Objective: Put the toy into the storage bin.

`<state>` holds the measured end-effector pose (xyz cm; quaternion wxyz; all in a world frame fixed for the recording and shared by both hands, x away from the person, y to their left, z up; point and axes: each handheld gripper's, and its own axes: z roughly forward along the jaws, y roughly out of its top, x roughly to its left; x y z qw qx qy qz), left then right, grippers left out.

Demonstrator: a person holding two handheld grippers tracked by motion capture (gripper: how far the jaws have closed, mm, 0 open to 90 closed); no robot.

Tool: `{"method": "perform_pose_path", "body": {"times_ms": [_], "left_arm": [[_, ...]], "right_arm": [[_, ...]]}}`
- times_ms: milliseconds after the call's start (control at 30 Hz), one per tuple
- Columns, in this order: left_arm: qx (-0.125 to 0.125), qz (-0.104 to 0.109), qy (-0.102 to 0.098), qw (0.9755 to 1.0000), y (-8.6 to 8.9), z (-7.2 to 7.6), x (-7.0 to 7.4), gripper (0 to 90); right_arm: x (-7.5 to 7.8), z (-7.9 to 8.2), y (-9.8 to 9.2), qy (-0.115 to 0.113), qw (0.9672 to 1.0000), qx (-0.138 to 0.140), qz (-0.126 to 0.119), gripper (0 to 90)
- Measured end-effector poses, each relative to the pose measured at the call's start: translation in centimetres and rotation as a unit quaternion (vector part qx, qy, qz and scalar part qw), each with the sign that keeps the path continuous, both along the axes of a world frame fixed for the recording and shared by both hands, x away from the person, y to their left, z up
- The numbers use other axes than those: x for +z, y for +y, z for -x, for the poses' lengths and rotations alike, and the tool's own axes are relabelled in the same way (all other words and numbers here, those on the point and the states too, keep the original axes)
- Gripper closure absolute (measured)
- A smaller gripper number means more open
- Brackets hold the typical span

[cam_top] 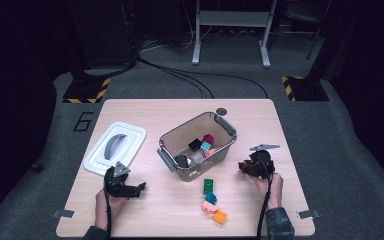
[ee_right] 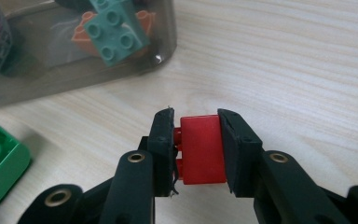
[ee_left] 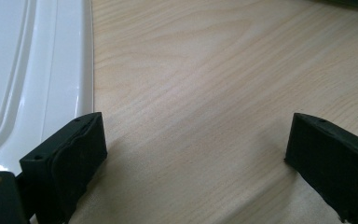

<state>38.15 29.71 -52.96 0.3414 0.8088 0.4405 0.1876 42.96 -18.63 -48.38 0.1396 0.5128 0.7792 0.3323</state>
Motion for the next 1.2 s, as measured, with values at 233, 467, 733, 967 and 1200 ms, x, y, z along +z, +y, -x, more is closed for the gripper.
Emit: {"method": "perform_pose_path", "body": {"times_ms": [233, 467, 733, 967, 1200], "left_arm": [[0.0, 0.0, -0.002, 1.0, 0.0, 0.0, 0.0, 4.8], [0.0, 0.0, 0.0, 1.0, 0.0, 0.0, 0.0, 4.9], [0.0, 0.0, 0.0, 1.0, 0.0, 0.0, 0.0, 4.9], [0.005, 0.004, -0.005, 1.0, -0.1, 0.0, -0.1, 4.8], [0.006, 0.005, -0.006, 0.9999, -0.1, 0.0, -0.1, 4.9]], "right_arm": [[0.7, -1.5, -0.4, -0.005, 0.9998, -0.021, -0.005, 67.7], [1.9, -2.8, -0.9, -0.012, 0.9993, -0.035, -0.004, 67.7], [3.0, -4.0, -1.1, -0.024, 0.9989, -0.041, -0.003, 67.7], [4.5, -4.9, -1.3, -0.033, 0.9984, -0.045, 0.0, 67.7], [6.0, -5.8, -1.4, -0.052, 0.9974, -0.05, 0.009, 67.7]]}}
